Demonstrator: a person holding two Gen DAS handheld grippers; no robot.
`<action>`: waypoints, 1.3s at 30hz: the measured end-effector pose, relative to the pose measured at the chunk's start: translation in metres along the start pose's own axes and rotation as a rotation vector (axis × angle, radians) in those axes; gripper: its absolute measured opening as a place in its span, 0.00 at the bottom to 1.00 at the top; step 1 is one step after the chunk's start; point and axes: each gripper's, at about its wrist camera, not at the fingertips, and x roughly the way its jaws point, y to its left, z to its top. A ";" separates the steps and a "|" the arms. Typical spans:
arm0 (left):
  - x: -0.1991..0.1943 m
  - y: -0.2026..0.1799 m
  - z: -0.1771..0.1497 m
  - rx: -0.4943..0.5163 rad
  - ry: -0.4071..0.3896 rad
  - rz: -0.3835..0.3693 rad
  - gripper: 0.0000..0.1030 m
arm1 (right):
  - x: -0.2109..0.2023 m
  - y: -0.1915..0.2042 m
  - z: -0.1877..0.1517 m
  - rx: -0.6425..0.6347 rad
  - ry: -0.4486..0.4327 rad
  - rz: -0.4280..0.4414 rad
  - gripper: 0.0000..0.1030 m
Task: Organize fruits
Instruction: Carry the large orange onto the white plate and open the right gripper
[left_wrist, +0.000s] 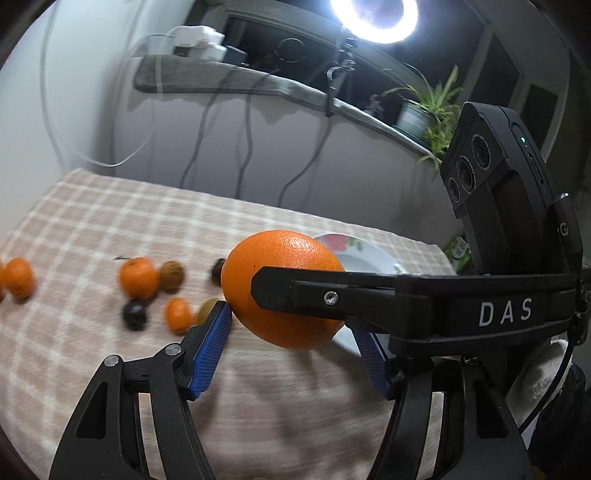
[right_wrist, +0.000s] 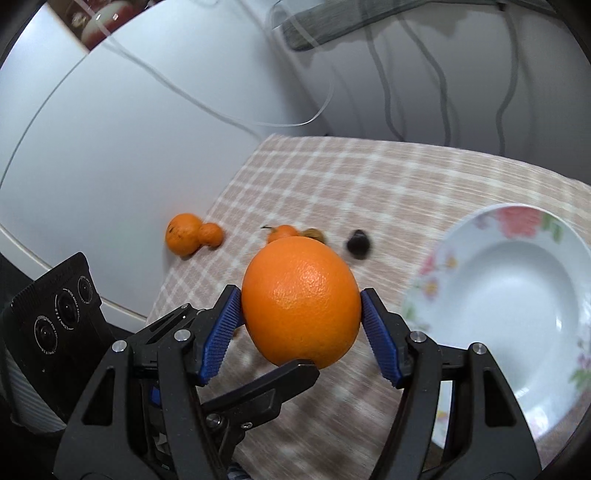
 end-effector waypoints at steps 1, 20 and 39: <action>0.003 -0.006 0.001 0.009 0.002 -0.010 0.64 | -0.005 -0.005 -0.001 0.008 -0.010 -0.009 0.67; 0.091 -0.060 0.024 0.052 0.098 -0.145 0.64 | -0.046 -0.101 0.001 0.146 -0.086 -0.146 0.67; 0.118 -0.071 0.029 0.120 0.143 -0.119 0.63 | -0.040 -0.115 0.005 0.122 -0.067 -0.245 0.67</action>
